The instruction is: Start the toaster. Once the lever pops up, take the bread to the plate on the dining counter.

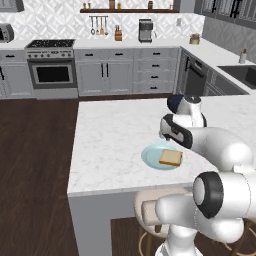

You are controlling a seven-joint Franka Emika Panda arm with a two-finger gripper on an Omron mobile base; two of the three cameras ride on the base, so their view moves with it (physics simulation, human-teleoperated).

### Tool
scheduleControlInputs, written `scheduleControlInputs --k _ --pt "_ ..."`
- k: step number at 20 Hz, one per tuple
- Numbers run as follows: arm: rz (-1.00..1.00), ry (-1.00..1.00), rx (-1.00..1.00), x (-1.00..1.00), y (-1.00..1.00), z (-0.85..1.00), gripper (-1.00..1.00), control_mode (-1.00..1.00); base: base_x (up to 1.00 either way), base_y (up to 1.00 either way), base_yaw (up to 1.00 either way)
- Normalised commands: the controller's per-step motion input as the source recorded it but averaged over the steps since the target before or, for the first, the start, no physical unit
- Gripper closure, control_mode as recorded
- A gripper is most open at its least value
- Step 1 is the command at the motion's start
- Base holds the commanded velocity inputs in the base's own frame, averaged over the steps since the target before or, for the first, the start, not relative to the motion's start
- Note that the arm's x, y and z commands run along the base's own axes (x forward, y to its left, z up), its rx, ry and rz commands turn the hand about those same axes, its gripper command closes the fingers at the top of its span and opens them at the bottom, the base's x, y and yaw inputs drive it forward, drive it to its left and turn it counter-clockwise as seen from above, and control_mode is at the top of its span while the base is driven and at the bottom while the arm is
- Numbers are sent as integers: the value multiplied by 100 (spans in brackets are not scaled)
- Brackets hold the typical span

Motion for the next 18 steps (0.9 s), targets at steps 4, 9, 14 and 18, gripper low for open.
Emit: scheduleControlInputs --k 4,9,14,18 --pt "-15 -1 12 -100 -6 100 -100 -100 0 0 0" --pt "-17 0 11 -100 -11 98 -100 -100 0 0 0" --pt "-15 8 13 -100 -30 78 -100 -100 0 0 0" --pt "-14 15 9 -100 -35 45 -100 -100 0 0 0"
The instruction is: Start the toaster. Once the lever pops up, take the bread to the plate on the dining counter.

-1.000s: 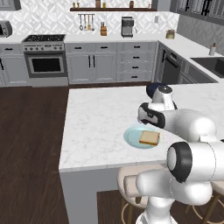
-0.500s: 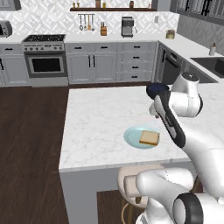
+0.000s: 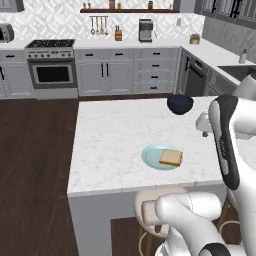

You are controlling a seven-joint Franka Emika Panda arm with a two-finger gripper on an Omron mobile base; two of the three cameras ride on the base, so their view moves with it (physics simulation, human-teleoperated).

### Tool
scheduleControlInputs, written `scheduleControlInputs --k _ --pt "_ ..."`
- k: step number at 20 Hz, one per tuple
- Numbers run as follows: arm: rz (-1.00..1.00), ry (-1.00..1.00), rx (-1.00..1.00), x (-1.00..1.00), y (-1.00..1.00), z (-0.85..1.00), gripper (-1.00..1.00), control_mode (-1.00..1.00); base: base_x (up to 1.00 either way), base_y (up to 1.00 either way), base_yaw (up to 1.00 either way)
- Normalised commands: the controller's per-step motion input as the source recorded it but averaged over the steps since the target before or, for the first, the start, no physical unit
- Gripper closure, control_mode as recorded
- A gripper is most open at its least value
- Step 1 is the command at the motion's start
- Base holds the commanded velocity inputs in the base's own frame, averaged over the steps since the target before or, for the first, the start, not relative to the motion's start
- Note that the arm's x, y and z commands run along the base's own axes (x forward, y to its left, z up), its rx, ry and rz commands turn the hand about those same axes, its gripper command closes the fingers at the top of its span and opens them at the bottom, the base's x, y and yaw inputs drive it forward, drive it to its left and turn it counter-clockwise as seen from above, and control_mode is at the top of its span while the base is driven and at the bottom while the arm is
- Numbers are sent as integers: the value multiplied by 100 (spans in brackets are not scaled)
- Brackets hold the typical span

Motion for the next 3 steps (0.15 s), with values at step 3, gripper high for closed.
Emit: scheduleControlInputs --k 3 --pt "-14 19 7 -100 -30 22 -100 -100 0 0 0"
